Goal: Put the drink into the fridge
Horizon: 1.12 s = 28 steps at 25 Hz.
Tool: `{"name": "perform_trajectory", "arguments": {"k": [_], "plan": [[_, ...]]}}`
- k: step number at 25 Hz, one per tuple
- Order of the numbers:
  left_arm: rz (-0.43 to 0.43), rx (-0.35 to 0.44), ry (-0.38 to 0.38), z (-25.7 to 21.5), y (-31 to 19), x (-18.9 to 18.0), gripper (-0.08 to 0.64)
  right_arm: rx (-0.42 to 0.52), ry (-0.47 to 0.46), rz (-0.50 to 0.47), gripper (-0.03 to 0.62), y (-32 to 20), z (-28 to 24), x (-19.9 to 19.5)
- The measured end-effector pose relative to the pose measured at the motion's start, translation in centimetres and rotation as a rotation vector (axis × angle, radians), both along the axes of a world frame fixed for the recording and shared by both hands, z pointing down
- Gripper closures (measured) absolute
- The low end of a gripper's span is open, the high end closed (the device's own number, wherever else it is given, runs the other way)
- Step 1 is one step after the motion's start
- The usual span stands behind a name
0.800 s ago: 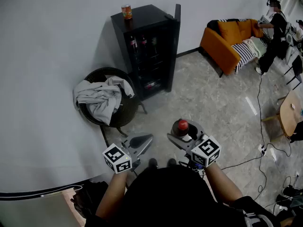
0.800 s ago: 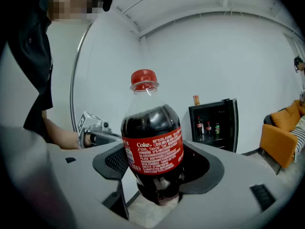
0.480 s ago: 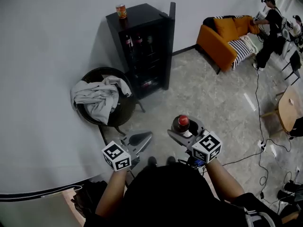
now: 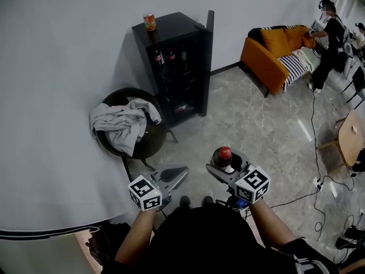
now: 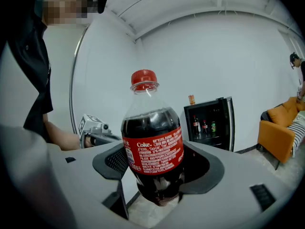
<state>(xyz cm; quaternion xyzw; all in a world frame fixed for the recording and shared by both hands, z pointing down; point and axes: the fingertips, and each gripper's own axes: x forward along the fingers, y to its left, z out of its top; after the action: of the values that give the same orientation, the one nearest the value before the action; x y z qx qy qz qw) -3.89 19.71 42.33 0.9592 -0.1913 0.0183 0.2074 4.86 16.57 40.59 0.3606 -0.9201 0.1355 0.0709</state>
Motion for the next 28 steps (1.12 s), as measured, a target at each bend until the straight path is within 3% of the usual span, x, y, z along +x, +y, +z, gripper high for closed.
{"name": "perform_trajectory", "arguments": {"k": [10, 19, 28], "plan": [[-0.015, -0.014, -0.014, -0.1, -0.2, 1.4, 0.549, -0.043, -0.010, -0.009, 0.275, -0.7, 0.9, 1.8], [-0.078, -0.053, -0.030, 0.4, 0.3, 2.3, 0.549, -0.058, -0.058, -0.043, 0.275, -1.1, 1.1, 2.9], [-0.087, -0.083, -0.028, 1.4, 0.6, 3.9, 0.549, -0.074, -0.027, -0.054, 0.275, -1.6, 1.4, 4.2]]}}
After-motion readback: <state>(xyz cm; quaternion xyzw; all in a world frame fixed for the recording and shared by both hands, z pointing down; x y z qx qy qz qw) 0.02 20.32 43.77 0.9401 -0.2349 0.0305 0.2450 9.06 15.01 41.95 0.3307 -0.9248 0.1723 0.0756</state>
